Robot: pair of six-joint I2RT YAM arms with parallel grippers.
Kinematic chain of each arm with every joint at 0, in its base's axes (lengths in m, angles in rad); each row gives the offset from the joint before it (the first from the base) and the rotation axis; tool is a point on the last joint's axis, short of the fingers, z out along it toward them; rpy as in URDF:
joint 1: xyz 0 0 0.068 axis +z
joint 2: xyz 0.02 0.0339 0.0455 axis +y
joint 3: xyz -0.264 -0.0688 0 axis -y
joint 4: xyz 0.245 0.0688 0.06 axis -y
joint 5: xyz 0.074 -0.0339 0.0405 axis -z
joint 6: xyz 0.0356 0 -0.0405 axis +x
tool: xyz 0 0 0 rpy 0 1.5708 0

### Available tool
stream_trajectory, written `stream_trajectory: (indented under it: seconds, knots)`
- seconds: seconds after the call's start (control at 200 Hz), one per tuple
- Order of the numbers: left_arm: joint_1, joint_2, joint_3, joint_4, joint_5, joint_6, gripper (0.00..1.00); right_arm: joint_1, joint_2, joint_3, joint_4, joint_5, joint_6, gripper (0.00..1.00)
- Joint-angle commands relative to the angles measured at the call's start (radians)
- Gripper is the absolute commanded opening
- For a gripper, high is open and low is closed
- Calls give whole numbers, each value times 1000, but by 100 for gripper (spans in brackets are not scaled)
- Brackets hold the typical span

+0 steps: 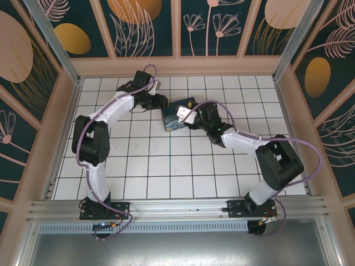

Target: Unlock a padlock with a key

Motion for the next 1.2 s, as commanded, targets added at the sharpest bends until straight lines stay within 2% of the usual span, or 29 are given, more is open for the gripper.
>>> stream_trajectory:
  seconds: [0.0, 0.135, 0.35, 0.576, 0.816, 1.101, 1.196]
  knots:
    - [7, 14, 7, -68, 1, 14, 48, 19, -14, -1, -14, -22, -4, 56]
    - [7, 14, 15, -72, 2, 14, 48, 19, -34, -13, -50, -21, -6, 57]
    - [8, 17, 12, -68, 10, 13, 48, 9, 17, -10, 8, 4, -14, 55]
    - [7, 17, 6, -62, 13, 13, 48, 5, 55, 13, 28, -1, -24, 48]
    - [7, 17, 5, -63, 13, 19, 47, 3, 43, 16, 25, 1, -14, 34]
    - [7, 24, 11, -66, 21, 25, 46, -6, -19, 40, -66, -31, 30, 26]
    - [7, 23, 15, -72, 25, 40, 46, -6, -21, 59, -113, -40, 38, 20]
